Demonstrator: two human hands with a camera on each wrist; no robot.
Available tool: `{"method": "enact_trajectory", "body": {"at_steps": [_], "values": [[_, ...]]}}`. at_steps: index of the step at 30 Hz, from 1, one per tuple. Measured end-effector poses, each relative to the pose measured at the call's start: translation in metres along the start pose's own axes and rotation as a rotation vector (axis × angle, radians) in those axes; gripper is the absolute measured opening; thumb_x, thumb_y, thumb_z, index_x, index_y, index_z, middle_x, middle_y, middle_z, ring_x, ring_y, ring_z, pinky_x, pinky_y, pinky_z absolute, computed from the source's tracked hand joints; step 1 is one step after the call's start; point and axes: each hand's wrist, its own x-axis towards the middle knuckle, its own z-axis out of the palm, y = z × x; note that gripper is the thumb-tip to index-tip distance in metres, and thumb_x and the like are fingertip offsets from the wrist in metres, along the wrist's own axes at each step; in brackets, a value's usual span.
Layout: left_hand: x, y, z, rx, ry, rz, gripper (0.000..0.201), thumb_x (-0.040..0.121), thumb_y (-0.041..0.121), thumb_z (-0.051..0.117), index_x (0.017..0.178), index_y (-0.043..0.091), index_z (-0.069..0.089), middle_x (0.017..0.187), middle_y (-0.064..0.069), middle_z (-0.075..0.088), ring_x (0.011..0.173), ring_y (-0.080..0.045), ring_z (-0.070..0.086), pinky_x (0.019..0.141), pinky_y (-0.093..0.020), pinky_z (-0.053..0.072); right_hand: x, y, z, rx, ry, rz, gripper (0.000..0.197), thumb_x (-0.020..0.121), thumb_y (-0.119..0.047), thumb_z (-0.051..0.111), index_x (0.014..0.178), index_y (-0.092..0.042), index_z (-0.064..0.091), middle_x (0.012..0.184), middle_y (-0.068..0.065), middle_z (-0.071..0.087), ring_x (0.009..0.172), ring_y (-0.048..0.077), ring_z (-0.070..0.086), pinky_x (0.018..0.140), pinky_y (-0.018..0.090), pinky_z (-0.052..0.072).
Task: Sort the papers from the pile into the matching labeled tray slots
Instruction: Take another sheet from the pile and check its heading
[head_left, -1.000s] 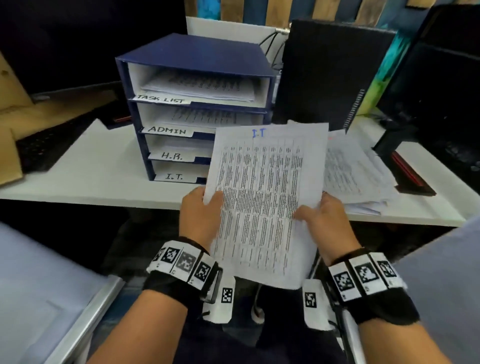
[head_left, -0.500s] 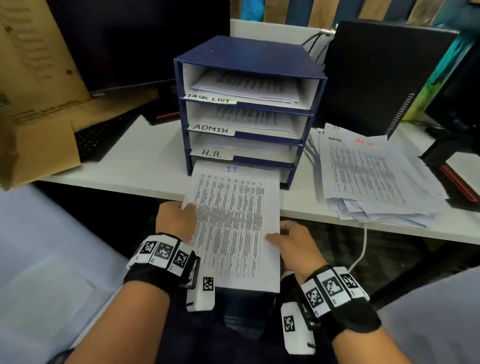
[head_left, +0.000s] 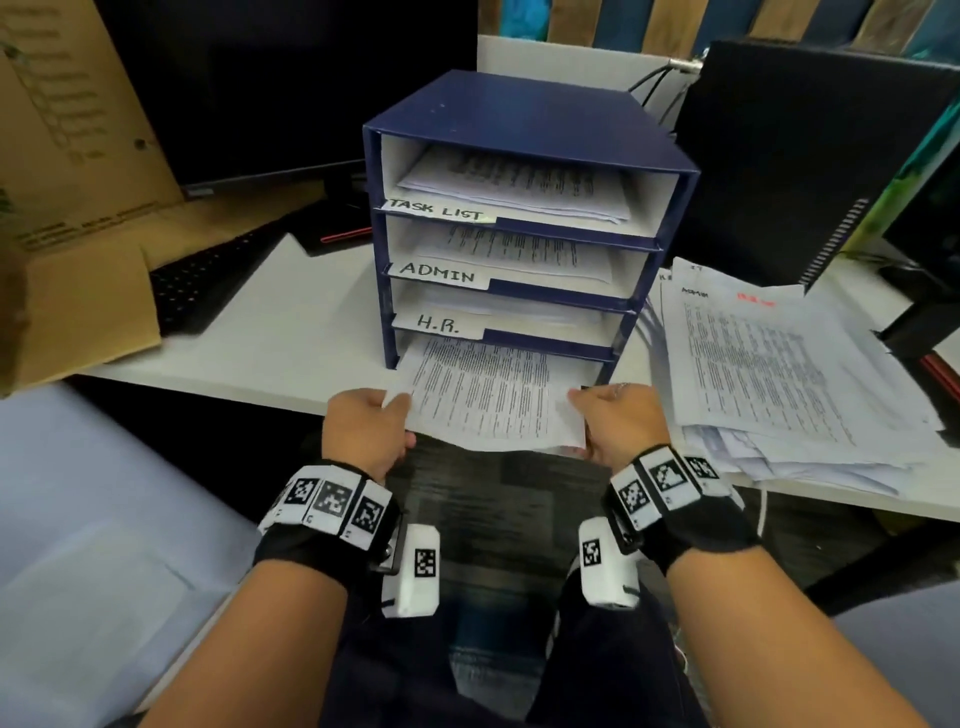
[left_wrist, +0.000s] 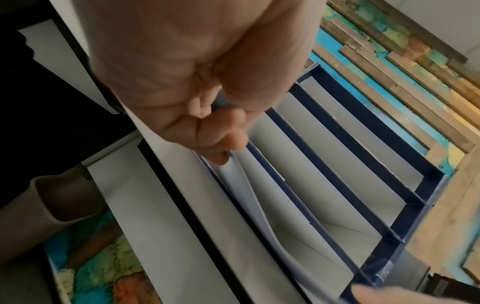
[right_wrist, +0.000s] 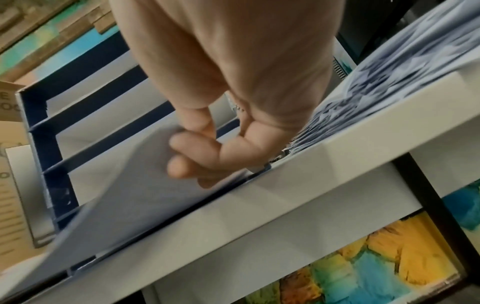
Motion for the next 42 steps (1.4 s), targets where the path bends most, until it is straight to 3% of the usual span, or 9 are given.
{"method": "enact_trajectory", "body": {"at_steps": [4, 7, 10, 14, 18, 23, 29, 35, 42], "values": [[0.015, 0.011, 0.016, -0.099, 0.087, -0.004, 0.016, 0.092, 0.023, 0.065, 0.094, 0.007, 0.065, 0.070, -0.012, 0.073, 0.049, -0.017, 0.064, 0.065, -0.032, 0.060, 0.002, 0.012, 0.001, 0.112, 0.044, 0.046, 0.020, 0.087, -0.010, 0.075, 0.104, -0.016, 0.066, 0.098, 0.011, 0.070, 0.060, 0.024, 0.072, 0.062, 0.031, 0.059], [0.028, 0.018, 0.029, -0.105, 0.119, -0.011, 0.020, 0.092, 0.022, 0.065, 0.109, 0.011, 0.063, 0.069, -0.010, 0.073, 0.057, -0.017, 0.070, 0.073, -0.035, 0.062, 0.004, 0.003, 0.007, 0.249, 0.070, 0.010, 0.025, 0.087, -0.002, 0.073, 0.110, -0.011, 0.068, 0.106, 0.011, 0.069, 0.073, 0.020, 0.073, 0.075, 0.034, 0.063], [0.030, 0.022, 0.036, 0.127, 0.139, 0.089, 0.029, 0.090, 0.024, 0.065, 0.117, 0.013, 0.062, 0.100, -0.007, 0.071, 0.084, -0.022, 0.070, 0.087, -0.036, 0.056, 0.002, -0.002, 0.013, 0.182, -0.006, -0.101, 0.034, 0.092, -0.006, 0.067, 0.126, -0.009, 0.064, 0.121, 0.006, 0.068, 0.104, 0.023, 0.068, 0.098, 0.040, 0.055], [0.001, 0.020, 0.040, 0.538, 0.101, 0.473, 0.023, 0.094, 0.025, 0.057, 0.117, 0.028, 0.063, 0.129, 0.001, 0.056, 0.120, -0.028, 0.047, 0.098, -0.045, 0.043, -0.008, -0.001, 0.007, -0.211, -0.057, -0.285, 0.042, 0.100, -0.018, 0.058, 0.141, -0.012, 0.054, 0.133, -0.001, 0.060, 0.128, 0.021, 0.054, 0.104, 0.023, 0.034], [-0.005, 0.017, 0.063, 1.023, -0.276, 0.494, 0.042, 0.102, 0.047, 0.032, 0.141, 0.040, 0.044, 0.158, 0.016, 0.026, 0.151, -0.026, 0.003, 0.113, -0.065, 0.005, -0.010, 0.004, 0.014, -0.602, -0.175, -0.394, 0.046, 0.104, -0.026, 0.048, 0.148, -0.014, 0.047, 0.155, 0.002, 0.044, 0.141, 0.021, 0.041, 0.112, 0.023, 0.026], [0.009, 0.024, 0.083, 1.174, -0.323, 0.496, 0.053, 0.101, 0.052, 0.019, 0.150, 0.036, 0.030, 0.161, 0.012, 0.021, 0.149, -0.026, 0.010, 0.112, -0.066, 0.006, 0.000, -0.009, 0.022, -0.911, -0.233, -0.465, 0.051, 0.103, -0.034, 0.042, 0.148, -0.011, 0.042, 0.158, 0.006, 0.036, 0.144, 0.024, 0.034, 0.115, 0.043, 0.035], [0.024, 0.029, 0.101, 1.199, -0.324, 0.484, 0.054, 0.099, 0.048, 0.020, 0.145, 0.026, 0.035, 0.153, -0.001, 0.037, 0.141, -0.038, 0.023, 0.113, -0.055, 0.024, -0.013, -0.025, -0.003, -0.692, -0.174, -0.486, 0.026, 0.102, -0.025, 0.050, 0.115, -0.009, 0.066, 0.109, 0.009, 0.067, 0.104, 0.027, 0.064, 0.088, 0.030, 0.047], [-0.016, 0.045, 0.109, 0.839, -0.151, 0.695, 0.021, 0.092, 0.010, 0.044, 0.090, 0.009, 0.065, 0.080, -0.008, 0.065, 0.080, -0.028, 0.059, 0.067, -0.035, 0.048, -0.005, -0.028, -0.061, -0.463, 0.036, -0.483, 0.021, 0.098, -0.019, 0.054, 0.108, -0.016, 0.072, 0.095, -0.001, 0.075, 0.088, 0.018, 0.069, 0.089, 0.036, 0.056], [-0.068, 0.069, 0.162, 0.594, -0.446, 0.836, 0.028, 0.094, 0.013, 0.044, 0.101, 0.018, 0.070, 0.096, -0.003, 0.072, 0.089, -0.024, 0.065, 0.079, -0.039, 0.055, 0.039, -0.021, -0.141, -0.777, 0.233, -0.266, 0.028, 0.099, -0.021, 0.052, 0.119, -0.012, 0.069, 0.117, 0.015, 0.069, 0.106, 0.035, 0.063, 0.091, 0.038, 0.050]]}}
